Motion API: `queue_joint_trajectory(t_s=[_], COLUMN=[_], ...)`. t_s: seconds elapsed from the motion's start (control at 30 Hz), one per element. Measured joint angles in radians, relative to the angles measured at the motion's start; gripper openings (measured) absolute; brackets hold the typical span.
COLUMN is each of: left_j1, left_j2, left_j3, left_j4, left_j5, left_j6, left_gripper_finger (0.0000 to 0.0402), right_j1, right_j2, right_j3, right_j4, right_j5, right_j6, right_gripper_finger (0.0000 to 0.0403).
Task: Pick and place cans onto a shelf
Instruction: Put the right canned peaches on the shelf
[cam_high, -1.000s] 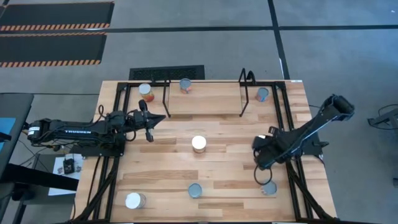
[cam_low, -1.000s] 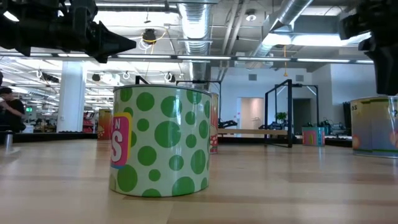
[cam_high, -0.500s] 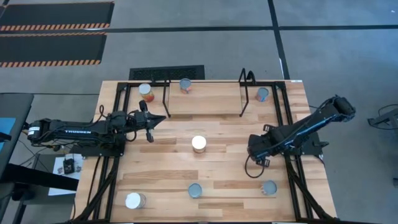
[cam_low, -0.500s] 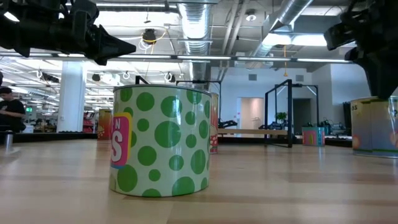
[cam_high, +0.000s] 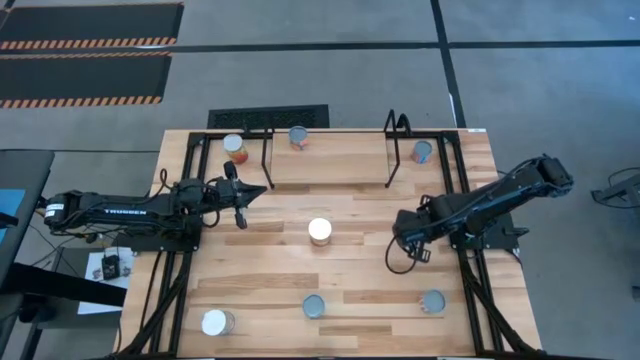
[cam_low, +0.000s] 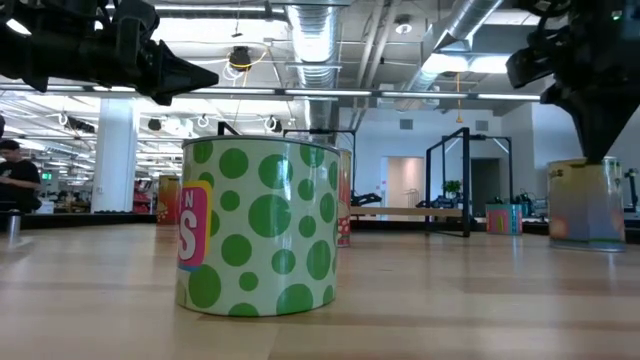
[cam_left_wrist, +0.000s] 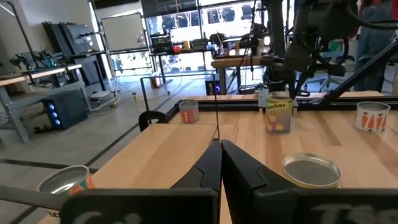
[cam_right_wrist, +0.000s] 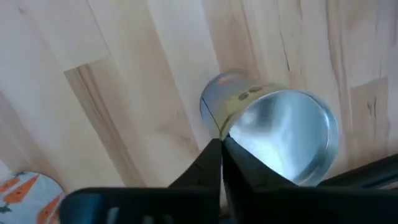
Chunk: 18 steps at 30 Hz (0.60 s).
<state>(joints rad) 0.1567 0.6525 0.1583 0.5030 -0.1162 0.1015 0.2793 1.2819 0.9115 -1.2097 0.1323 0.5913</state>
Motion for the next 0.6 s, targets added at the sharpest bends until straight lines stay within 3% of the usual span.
queue_joint_trajectory(t_s=[0.27, 0.47, 0.6], left_j1=[0.000, 0.000, 0.000], left_j2=[0.000, 0.000, 0.000], left_j3=[0.000, 0.000, 0.000], left_j4=[-0.008, -0.022, -0.022], left_j5=[0.003, 0.002, 0.002], left_j6=[-0.035, -0.035, -0.035], left_gripper_finger=[0.0000, 0.0000, 0.0000], right_j1=[-0.027, -0.025, -0.051], right_j2=[0.001, 0.001, 0.035], right_j3=[0.053, 0.207, 0.337], right_j4=[0.015, 0.015, 0.048], right_j5=[-0.007, -0.002, 0.064], right_j6=[-0.044, -0.085, -0.187], right_gripper_finger=[0.0008, 0.0006, 0.0004])
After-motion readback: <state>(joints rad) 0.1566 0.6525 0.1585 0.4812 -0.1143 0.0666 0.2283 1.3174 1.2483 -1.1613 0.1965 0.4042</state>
